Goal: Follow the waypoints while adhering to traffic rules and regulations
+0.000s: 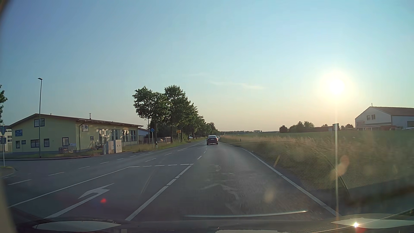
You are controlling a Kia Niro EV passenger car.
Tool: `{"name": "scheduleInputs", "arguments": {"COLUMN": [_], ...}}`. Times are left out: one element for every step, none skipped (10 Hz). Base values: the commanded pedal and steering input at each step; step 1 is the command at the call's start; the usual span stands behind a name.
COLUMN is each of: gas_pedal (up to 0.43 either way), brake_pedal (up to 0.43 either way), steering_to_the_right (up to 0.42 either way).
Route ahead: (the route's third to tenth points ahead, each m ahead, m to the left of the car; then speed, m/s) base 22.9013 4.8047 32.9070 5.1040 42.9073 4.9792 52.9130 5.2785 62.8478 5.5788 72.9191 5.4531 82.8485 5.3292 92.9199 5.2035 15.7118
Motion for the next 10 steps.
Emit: {"name": "scheduleInputs", "arguments": {"gas_pedal": [0.228, 0.228, 0.228, 0.228, 0.228, 0.228, 0.228, 0.228, 0.228, 0.228], "brake_pedal": [0.018, 0.018, 0.012, 0.012, 0.018, 0.012, 0.018, 0.018, 0.012, 0.012], "steering_to_the_right": [-0.01, -0.01, -0.01, -0.01, -0.01, -0.011, -0.012, -0.013, -0.013, -0.013]}}
